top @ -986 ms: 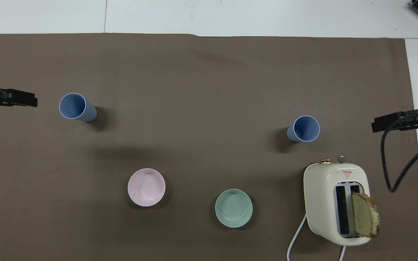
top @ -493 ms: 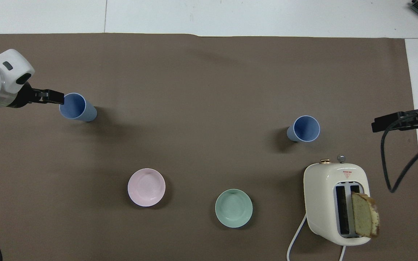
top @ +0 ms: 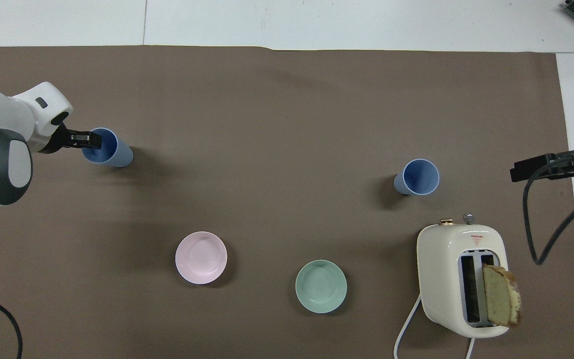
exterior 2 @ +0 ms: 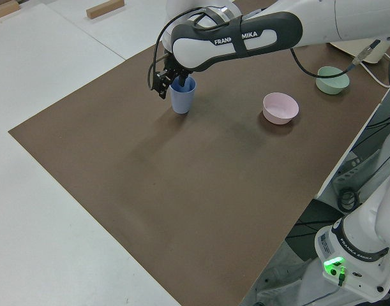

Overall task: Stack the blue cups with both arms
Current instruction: 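Carry the blue cup with the left gripper to the table center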

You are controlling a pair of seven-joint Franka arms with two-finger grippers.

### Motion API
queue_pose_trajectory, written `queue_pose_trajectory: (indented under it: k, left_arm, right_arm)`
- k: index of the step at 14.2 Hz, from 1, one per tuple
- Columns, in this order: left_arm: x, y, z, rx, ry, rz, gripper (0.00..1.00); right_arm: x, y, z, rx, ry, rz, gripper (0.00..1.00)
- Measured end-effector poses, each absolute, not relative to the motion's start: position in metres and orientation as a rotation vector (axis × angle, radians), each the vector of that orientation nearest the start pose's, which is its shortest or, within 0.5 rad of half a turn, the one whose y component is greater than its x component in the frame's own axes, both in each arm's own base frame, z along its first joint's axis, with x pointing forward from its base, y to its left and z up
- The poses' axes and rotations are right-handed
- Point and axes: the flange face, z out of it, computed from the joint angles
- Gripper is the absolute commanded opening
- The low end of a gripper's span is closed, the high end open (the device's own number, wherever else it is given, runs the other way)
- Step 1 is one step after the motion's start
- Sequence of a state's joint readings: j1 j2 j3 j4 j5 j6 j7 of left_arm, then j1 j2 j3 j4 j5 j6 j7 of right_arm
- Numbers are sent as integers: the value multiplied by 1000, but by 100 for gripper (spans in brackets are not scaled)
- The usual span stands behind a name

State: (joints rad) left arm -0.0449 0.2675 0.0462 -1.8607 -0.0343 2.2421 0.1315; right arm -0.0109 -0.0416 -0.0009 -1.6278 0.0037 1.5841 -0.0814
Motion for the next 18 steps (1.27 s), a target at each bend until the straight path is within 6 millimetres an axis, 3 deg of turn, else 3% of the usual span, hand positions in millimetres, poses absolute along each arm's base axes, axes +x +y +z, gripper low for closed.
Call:
queue_pose_trajectory:
  k: [1,6,9,11,15,18]
  left_arm:
    - [631,-2,384,-3141,178,-174,0]
    - [631,-5,384,-3141,189,-173,0]
    - [630,-26,401,-3150,236,-219,0]
    - [626,-62,411,-3152,282,-237,0]
    - [604,-170,417,-3175,319,-240,0]
    - [572,-253,411,-3194,324,-209,0]
  right_arm:
    - [542,-6,622,-3136,-109,3,100]
    - [542,-6,622,-3136,-109,3,100]
    - [542,-6,622,-3136,-109,3,100]
    - [542,-6,622,-3136,-109,3,100]
    - [542,-6,622,-3136,-109,3,100]
    - [542,-6,622,-3136,-109,3,100]
